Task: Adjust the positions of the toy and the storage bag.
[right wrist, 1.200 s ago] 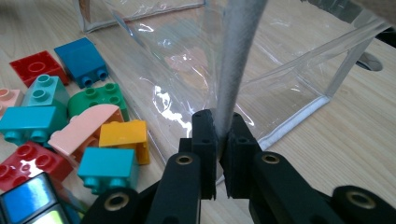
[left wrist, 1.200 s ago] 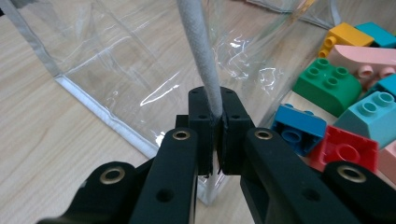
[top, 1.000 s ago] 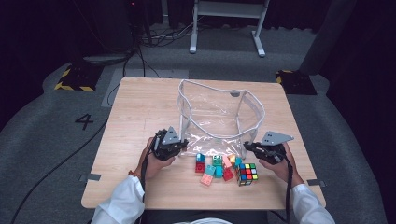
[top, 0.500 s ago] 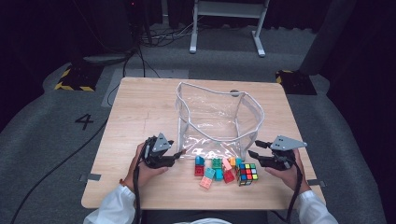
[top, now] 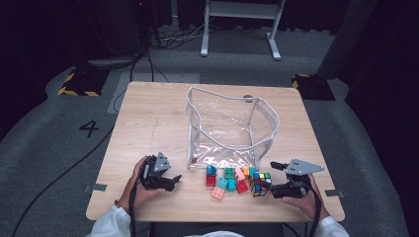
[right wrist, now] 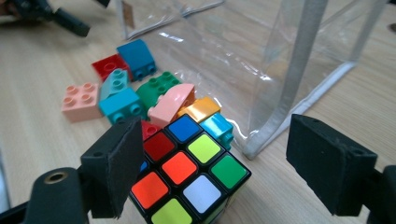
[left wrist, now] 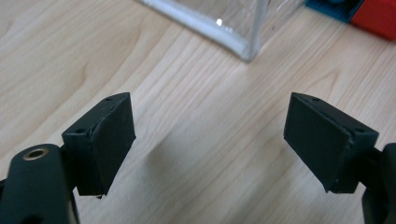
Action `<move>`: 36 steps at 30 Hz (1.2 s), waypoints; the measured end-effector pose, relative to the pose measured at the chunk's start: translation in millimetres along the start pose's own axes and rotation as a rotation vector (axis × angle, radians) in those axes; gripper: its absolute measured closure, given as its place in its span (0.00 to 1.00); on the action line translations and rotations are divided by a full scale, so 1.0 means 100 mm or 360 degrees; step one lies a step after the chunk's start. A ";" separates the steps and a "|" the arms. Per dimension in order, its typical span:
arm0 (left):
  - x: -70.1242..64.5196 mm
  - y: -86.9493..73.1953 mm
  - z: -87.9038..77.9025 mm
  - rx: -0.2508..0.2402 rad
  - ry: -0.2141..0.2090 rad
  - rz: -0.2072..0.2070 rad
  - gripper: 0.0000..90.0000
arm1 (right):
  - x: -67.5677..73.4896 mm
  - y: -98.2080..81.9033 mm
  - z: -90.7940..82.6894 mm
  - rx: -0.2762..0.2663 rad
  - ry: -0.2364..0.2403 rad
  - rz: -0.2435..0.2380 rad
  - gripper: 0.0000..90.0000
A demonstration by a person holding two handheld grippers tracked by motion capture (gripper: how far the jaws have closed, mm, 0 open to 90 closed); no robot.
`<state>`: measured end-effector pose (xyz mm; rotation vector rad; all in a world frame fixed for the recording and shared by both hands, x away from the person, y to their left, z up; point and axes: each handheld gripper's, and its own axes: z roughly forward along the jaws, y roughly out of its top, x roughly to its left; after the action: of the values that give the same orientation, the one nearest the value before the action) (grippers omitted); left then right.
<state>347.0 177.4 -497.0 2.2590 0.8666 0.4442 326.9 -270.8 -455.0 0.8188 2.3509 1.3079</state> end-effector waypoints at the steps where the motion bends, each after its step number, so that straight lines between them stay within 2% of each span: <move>1: 0.00 -0.03 0.01 0.0022 -0.0011 -0.0003 0.19 | 0.10 -0.03 0.01 -0.0008 -0.0044 0.0013 0.19; 2: 0.00 -0.03 0.01 0.0022 -0.0011 -0.0003 0.18 | 0.10 -0.03 0.01 -0.0008 -0.0044 0.0013 0.19; 3: 0.01 -0.04 0.01 0.0005 -0.0022 -0.0018 0.18 | 0.20 -0.06 0.04 0.0009 -0.0081 -0.0007 0.20; 4: 0.01 -0.04 0.01 0.0005 -0.0022 -0.0018 0.18 | 0.20 -0.06 0.04 0.0009 -0.0081 -0.0007 0.20; 7: 0.00 -0.04 0.01 0.0001 -0.0012 -0.0005 0.18 | 0.26 -0.09 0.07 -0.0018 -0.0142 0.0052 0.17; 8: 0.00 -0.04 0.02 0.0005 -0.0038 -0.0007 0.18 | 0.26 -0.09 0.07 -0.0018 -0.0142 0.0052 0.17; 9: 0.00 -0.05 0.02 -0.0007 -0.0042 -0.0021 0.18 | 0.28 -0.10 0.08 0.0008 -0.0155 0.0089 0.17; 12: 0.02 -0.05 0.03 -0.0003 -0.0052 -0.0032 0.17 | 0.31 -0.11 0.11 0.0042 -0.0184 0.0076 0.17; 13: 0.02 -0.05 0.03 0.0000 -0.0055 -0.0031 0.17 | 0.35 -0.14 0.15 0.0086 -0.0222 0.0085 0.17; 15: 0.02 -0.05 0.03 -0.0004 -0.0053 -0.0029 0.17 | 0.35 -0.15 0.16 0.0093 -0.0225 0.0087 0.17; 18: 0.01 -0.05 0.03 -0.0007 -0.0065 -0.0025 0.17 | 0.29 -0.21 0.18 0.0122 -0.0236 0.0075 0.22; 19: 0.02 -0.04 0.03 -0.0008 -0.0070 -0.0016 0.17 | 0.26 -0.23 0.18 0.0116 -0.0233 0.0083 0.25; 20: 0.03 -0.04 0.04 0.0007 -0.0104 -0.0030 0.17 | 0.20 -0.27 0.18 0.0119 -0.0224 0.0081 0.33; 21: 0.03 -0.04 0.04 0.0008 -0.0119 -0.0035 0.16 | 0.17 -0.29 0.18 0.0124 -0.0224 0.0074 0.36; 23: 0.04 -0.03 0.05 0.0011 -0.0123 -0.0030 0.16 | 0.09 -0.32 0.17 0.0117 -0.0182 0.0059 0.36; 26: 0.05 -0.03 0.06 0.0017 -0.0114 -0.0016 0.11 | 0.03 -0.34 0.16 0.0109 -0.0179 0.0051 0.36; 28: 0.06 -0.02 0.07 0.0025 -0.0097 -0.0014 0.09 | -0.04 -0.35 0.14 0.0100 -0.0140 0.0044 0.37; 29: 0.07 -0.01 0.08 0.0041 -0.0121 -0.0050 0.08 | -0.06 -0.36 0.13 0.0099 -0.0142 0.0050 0.37; 30: 0.07 -0.01 0.08 0.0041 -0.0121 -0.0050 0.07 | -0.06 -0.36 0.13 0.0099 -0.0142 0.0050 0.37; 31: 0.09 0.00 0.09 0.0058 -0.0124 -0.0051 0.05 | -0.13 -0.38 0.11 0.0104 -0.0137 0.0052 0.37; 32: 0.11 0.00 0.10 0.0070 -0.0147 -0.0091 0.05 | -0.15 -0.38 0.12 0.0083 -0.0149 0.0063 0.37; 33: 0.11 0.00 0.10 0.0070 -0.0147 -0.0091 0.04 | -0.15 -0.38 0.12 0.0083 -0.0149 0.0063 0.37; 34: 0.12 0.01 0.11 0.0073 -0.0147 -0.0064 0.04 | -0.21 -0.39 0.11 0.0075 -0.0174 0.0079 0.37; 36: 0.12 0.01 0.12 0.0070 -0.0160 -0.0067 0.03 | -0.28 -0.41 0.11 0.0072 -0.0173 0.0081 0.36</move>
<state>362.4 180.1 -503.9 2.2779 0.8784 0.2927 341.6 -297.5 -495.3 0.9452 2.2961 1.2018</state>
